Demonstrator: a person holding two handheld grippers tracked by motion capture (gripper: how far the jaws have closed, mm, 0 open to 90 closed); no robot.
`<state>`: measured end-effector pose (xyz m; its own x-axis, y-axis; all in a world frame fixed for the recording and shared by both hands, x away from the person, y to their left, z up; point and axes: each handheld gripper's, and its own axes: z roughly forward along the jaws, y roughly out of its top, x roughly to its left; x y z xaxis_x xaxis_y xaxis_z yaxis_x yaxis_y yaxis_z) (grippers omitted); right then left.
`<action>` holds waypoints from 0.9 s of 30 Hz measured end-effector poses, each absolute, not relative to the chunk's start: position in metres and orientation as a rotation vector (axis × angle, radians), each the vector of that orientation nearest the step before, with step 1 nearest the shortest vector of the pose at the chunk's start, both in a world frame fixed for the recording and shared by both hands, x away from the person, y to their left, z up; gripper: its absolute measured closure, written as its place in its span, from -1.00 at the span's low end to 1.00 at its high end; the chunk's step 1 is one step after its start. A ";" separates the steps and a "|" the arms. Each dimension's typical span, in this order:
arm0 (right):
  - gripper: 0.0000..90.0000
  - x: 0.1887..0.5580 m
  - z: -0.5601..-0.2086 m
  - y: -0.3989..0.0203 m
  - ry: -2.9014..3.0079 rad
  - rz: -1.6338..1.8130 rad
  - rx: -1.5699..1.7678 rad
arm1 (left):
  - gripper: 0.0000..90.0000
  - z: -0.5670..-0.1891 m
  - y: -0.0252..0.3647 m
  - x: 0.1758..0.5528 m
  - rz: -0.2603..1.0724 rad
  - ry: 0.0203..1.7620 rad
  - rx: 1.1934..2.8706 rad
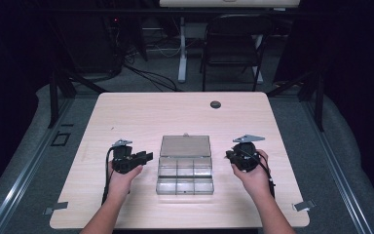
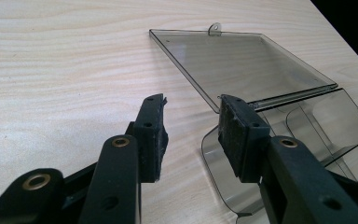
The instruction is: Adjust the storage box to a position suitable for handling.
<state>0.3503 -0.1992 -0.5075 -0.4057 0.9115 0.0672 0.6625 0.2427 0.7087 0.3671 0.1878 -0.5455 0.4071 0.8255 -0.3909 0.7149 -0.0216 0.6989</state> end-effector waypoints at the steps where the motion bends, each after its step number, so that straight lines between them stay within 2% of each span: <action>1: 0.98 0.350 -0.507 -0.198 2.168 0.943 1.445 | 0.35 -0.545 0.188 0.367 0.154 1.343 1.763; 8: 0.98 0.346 -0.505 -0.183 2.202 0.966 1.407 | 0.36 -0.545 0.189 0.367 0.154 1.346 1.763; 18: 0.98 0.334 -0.504 -0.114 2.354 1.008 1.221 | 0.36 -0.546 0.189 0.368 0.151 1.347 1.767; 27: 0.98 0.330 -0.512 -0.075 2.430 1.077 1.172 | 0.36 -0.546 0.190 0.368 0.152 1.347 1.770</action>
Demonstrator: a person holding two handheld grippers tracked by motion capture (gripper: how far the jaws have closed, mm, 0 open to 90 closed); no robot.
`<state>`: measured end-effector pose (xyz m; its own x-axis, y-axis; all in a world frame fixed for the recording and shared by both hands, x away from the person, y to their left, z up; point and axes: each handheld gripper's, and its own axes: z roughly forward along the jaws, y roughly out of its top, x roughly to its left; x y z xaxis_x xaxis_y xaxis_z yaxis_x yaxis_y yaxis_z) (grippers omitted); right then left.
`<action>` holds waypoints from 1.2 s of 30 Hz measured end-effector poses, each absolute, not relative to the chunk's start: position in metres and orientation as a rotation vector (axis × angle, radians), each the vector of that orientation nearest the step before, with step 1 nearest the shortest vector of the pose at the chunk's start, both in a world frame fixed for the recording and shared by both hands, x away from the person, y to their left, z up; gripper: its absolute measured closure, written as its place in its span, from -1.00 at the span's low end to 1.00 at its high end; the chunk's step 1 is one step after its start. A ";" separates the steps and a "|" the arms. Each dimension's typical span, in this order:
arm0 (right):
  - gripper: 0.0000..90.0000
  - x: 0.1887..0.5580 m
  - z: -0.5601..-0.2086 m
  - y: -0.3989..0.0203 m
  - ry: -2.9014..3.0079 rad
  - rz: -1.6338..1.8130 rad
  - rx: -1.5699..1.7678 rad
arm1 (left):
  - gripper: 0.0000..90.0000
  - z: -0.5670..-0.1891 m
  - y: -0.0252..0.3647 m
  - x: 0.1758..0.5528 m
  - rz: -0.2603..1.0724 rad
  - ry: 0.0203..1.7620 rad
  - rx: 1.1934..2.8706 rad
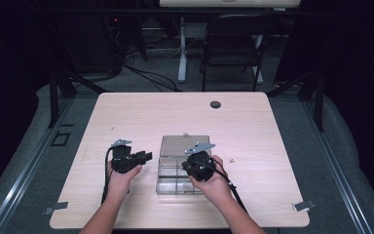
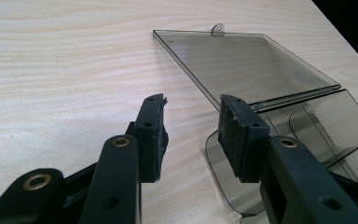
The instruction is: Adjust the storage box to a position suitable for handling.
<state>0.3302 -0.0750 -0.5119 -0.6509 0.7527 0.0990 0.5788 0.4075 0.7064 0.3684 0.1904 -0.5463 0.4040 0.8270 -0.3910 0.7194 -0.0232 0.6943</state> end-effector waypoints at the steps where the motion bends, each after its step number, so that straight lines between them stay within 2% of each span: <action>1: 0.98 0.330 -0.512 -0.075 2.430 1.077 1.172 | 0.36 -0.546 0.190 0.368 0.152 1.347 1.770; 10: 0.98 0.321 -0.517 -0.052 2.460 1.130 1.131 | 0.36 -0.547 0.190 0.369 0.154 1.347 1.770; 36: 0.98 0.305 -0.546 -0.022 2.529 1.124 1.064 | 0.36 -0.547 0.190 0.368 0.156 1.346 1.771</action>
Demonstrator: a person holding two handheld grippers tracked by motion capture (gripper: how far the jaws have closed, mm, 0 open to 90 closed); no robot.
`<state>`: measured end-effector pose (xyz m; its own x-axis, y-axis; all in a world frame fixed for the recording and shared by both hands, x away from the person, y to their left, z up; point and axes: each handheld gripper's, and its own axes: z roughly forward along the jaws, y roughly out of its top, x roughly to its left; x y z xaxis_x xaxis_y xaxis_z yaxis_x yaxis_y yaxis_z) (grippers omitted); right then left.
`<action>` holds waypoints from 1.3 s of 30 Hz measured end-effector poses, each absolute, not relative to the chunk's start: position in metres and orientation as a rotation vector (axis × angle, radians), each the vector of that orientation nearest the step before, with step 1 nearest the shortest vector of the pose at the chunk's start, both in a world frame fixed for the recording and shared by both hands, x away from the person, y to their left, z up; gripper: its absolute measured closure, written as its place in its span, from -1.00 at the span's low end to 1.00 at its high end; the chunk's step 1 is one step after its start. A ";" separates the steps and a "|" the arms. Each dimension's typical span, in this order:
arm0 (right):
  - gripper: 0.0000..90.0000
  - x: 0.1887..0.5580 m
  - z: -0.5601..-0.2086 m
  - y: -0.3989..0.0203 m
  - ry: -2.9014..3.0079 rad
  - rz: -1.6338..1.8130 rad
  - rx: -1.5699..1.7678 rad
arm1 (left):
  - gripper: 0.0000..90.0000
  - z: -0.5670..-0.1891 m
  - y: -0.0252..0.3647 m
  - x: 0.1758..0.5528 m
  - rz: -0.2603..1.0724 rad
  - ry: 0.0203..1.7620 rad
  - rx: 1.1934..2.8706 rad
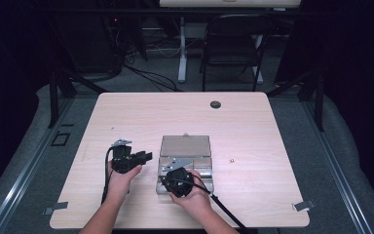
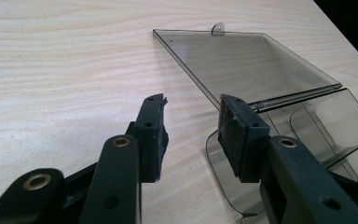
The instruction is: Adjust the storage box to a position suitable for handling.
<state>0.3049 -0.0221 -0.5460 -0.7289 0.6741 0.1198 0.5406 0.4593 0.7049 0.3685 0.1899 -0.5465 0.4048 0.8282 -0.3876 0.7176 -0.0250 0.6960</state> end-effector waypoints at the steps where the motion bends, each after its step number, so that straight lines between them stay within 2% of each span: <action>1: 0.98 0.305 -0.547 -0.022 2.530 1.123 1.059 | 0.36 -0.547 0.190 0.368 0.156 1.345 1.770; 21: 0.97 0.306 -0.553 -0.021 2.556 1.093 1.065 | 0.36 -0.547 0.190 0.368 0.157 1.347 1.771; 30: 0.73 0.306 -0.544 -0.027 2.507 1.149 1.052 | 0.36 -0.547 0.190 0.369 0.158 1.347 1.772; 36: 0.34 0.311 -0.531 -0.044 2.430 1.167 1.020 | 0.36 -0.547 0.190 0.368 0.160 1.346 1.768; 39: 0.22 0.316 -0.524 -0.061 2.397 1.122 0.958 | 0.36 -0.547 0.191 0.369 0.161 1.342 1.770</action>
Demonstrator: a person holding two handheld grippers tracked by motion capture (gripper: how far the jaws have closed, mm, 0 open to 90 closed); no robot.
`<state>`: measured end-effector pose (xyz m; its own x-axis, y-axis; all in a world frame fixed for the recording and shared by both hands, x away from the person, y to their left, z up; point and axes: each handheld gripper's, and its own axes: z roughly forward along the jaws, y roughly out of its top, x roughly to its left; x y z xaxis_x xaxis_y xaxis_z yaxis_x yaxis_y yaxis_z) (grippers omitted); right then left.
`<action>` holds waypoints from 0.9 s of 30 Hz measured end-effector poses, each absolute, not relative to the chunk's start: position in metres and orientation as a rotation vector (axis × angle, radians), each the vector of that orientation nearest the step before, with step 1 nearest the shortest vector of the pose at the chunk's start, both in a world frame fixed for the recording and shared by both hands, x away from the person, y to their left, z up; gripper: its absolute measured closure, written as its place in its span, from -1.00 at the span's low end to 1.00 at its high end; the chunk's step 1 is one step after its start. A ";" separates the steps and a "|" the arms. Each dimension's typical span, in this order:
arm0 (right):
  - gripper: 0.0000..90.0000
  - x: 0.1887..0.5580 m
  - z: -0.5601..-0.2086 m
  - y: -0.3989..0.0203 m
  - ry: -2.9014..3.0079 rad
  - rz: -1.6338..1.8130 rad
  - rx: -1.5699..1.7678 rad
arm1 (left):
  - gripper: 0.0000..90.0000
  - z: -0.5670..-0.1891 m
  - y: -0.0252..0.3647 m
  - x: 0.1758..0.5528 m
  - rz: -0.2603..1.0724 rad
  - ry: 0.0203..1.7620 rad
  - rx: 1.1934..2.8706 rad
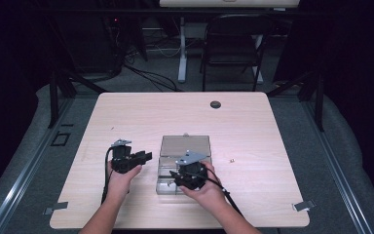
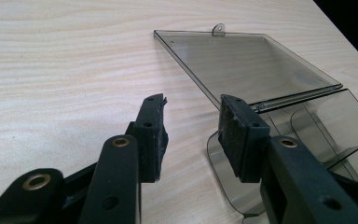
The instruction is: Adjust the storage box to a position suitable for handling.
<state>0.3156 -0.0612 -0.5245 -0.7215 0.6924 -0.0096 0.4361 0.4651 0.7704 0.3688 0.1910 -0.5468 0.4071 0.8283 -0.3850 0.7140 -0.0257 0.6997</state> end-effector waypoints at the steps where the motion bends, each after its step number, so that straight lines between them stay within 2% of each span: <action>1: 0.16 0.317 -0.523 -0.068 2.378 1.121 0.963 | 0.35 -0.547 0.191 0.369 0.158 1.346 1.769; 8: -0.01 0.329 -0.518 -0.123 2.271 1.173 1.116 | 0.35 -0.547 0.191 0.369 0.161 1.345 1.766; 12: -0.01 0.335 -0.518 -0.150 2.205 1.110 1.168 | 0.35 -0.547 0.191 0.369 0.161 1.348 1.764; 18: 0.04 0.347 -0.521 -0.184 2.112 1.081 1.303 | 0.35 -0.547 0.192 0.369 0.162 1.350 1.761; 27: 0.24 0.353 -0.530 -0.206 2.033 1.014 1.410 | 0.35 -0.546 0.191 0.369 0.172 1.344 1.766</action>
